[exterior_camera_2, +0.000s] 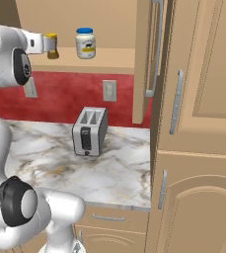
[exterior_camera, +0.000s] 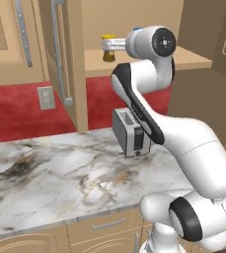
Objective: Collect the turmeric, mayonnaise, and shaker from the cabinet and place them next to the stove.
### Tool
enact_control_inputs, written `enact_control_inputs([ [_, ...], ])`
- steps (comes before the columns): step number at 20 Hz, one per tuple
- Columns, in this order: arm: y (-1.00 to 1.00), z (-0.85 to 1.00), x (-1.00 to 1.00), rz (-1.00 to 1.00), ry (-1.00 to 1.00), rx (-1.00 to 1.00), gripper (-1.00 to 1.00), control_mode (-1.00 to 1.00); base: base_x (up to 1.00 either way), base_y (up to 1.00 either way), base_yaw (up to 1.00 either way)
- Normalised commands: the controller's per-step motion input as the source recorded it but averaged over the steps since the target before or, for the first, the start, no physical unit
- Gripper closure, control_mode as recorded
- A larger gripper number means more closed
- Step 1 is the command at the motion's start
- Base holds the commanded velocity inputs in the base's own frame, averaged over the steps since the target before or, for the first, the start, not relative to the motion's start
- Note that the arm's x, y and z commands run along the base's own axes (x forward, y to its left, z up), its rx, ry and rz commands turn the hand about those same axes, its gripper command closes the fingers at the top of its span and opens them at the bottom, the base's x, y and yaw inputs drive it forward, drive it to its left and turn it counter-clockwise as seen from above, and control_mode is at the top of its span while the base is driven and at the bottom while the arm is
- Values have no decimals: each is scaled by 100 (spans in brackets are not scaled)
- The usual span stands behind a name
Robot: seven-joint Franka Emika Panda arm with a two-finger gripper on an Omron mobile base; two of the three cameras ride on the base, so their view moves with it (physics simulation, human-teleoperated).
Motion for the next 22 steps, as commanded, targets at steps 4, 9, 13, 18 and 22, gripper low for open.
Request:
enact_control_inputs([
  [4, -5, 3, 20, 0, 0, 0, -100, -100, 0, 0, 0],
  [9, 0, 0, 21, 0, 0, 0, -100, -100, 0, 0, 0],
  [13, 0, 0, 29, 0, 1, 0, -100, -100, 0, 0, 0],
  [18, 2, 0, 34, 0, 3, 0, -100, -100, 0, 0, 0],
  [22, 2, -2, 25, 0, 2, 0, -100, -100, 0, 0, 0],
])
